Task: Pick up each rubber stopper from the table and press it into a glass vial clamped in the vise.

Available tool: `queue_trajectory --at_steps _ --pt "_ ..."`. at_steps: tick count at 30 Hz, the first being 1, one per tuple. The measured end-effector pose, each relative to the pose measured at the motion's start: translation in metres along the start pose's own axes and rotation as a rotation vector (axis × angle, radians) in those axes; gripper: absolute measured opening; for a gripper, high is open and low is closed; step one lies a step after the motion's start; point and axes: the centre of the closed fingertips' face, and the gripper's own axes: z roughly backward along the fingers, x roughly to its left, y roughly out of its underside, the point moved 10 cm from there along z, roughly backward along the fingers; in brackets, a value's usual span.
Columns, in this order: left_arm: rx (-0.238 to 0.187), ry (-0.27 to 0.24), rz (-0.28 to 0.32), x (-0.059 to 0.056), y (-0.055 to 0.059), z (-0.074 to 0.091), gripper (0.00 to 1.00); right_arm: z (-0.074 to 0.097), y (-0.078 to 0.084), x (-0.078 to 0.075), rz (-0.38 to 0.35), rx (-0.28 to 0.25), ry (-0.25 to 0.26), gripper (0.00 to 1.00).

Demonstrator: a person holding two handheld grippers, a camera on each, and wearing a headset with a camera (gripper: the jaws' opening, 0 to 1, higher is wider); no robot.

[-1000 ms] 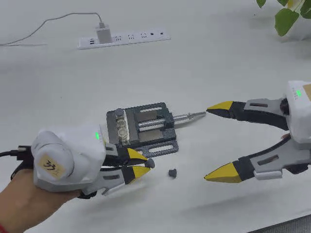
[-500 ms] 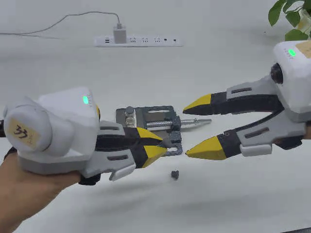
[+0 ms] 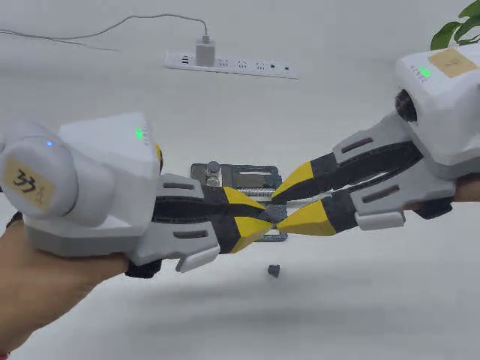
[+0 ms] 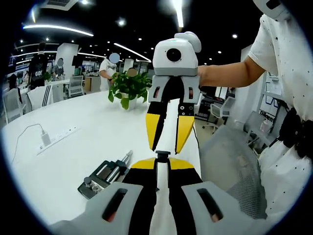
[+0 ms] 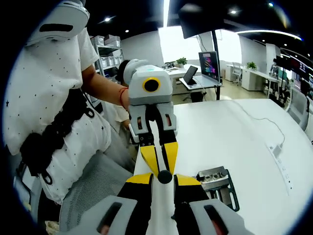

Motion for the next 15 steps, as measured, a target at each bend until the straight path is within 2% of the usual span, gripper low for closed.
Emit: queue_trajectory --at_steps 15 --pt "-0.011 0.006 0.006 -0.0005 0.0003 0.0030 0.04 -0.0014 -0.0029 0.0018 0.017 0.023 -0.006 0.08"
